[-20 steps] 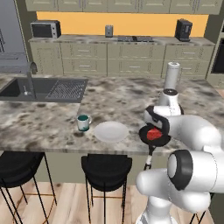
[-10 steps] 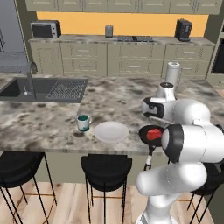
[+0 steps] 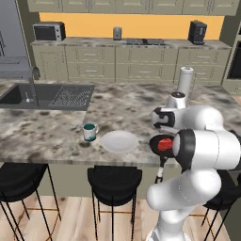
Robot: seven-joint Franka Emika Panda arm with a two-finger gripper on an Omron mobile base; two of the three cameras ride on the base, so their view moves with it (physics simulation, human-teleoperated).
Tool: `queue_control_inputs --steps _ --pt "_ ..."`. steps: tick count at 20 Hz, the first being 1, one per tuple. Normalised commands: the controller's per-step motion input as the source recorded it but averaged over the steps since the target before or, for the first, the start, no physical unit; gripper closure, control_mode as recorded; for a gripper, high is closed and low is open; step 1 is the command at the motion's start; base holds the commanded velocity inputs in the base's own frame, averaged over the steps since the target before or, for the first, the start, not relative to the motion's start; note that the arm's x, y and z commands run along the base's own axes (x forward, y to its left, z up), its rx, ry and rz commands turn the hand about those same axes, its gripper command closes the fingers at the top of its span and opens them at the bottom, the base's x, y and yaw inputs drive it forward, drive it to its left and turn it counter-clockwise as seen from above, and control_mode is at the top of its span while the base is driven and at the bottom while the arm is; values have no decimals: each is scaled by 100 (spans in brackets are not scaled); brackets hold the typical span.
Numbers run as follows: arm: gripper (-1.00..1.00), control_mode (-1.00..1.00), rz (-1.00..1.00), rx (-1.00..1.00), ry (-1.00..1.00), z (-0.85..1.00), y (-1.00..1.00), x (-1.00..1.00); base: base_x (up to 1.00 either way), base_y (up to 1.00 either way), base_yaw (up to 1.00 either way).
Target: Pick up the pan with the steak in it and place it on the dining table. Then place the steak on the plate.
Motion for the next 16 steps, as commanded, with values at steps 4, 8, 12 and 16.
queue_control_inputs --steps 4,8,12,16 --pt "-100 -100 0 0 0 -28 5 0 0 0 0" --pt "-100 -100 0 0 0 -31 5 0 0 0 0" --pt "-100 -100 0 0 0 -29 3 4 0 0 0" --pt "-100 -100 -1 0 0 -32 0 14 0 0 0"
